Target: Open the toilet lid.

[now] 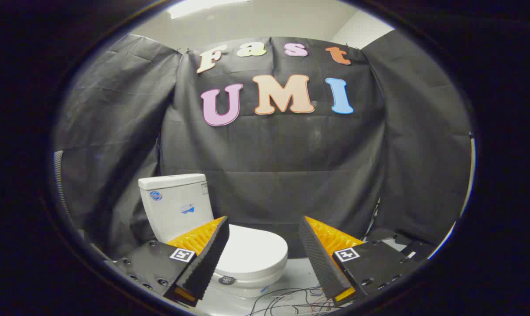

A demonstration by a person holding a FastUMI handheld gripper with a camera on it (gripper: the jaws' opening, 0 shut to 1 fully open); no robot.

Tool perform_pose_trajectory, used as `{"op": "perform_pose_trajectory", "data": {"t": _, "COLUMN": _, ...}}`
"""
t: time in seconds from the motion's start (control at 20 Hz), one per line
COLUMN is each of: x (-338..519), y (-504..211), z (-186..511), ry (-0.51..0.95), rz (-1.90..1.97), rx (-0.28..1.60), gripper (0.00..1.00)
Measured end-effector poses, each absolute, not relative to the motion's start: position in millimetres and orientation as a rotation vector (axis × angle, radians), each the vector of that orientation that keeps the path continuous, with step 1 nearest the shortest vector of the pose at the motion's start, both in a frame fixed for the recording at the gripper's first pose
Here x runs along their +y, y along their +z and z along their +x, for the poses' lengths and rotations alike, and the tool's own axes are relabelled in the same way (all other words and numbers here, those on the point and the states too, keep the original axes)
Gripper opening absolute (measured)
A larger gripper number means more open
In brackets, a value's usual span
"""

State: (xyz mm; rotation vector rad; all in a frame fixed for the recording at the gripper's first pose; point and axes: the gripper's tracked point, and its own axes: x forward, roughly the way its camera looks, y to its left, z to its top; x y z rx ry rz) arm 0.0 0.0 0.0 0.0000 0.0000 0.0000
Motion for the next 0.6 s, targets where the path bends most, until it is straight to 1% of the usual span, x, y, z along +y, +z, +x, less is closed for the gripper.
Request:
{"op": "perform_pose_trajectory", "data": {"t": 0.15, "x": 0.1, "y": -0.1, "z": 13.8, "ry": -0.002, "rz": -0.002, "rx": 0.013, "gripper": 0.9}}
{"op": "perform_pose_trajectory", "data": {"t": 0.3, "x": 1.2, "y": -11.8, "z": 45.4, "ry": -0.006, "rz": -0.005, "rx": 0.054, "gripper": 0.88}}
{"op": "perform_pose_trajectory", "data": {"t": 0.35, "x": 1.8, "y": -15.7, "z": 57.3, "ry": -0.003, "rz": -0.005, "rx": 0.072, "gripper": 0.86}}
{"op": "perform_pose_trajectory", "data": {"t": 0.45, "x": 8.9, "y": -26.6, "z": 73.8, "ry": 0.012, "rz": -0.015, "rx": 0.11, "gripper": 0.86}}
{"op": "perform_pose_trajectory", "data": {"t": 0.6, "x": 25.5, "y": -30.9, "z": 94.6, "ry": 0.034, "rz": 0.039, "rx": 0.092, "gripper": 0.86}}
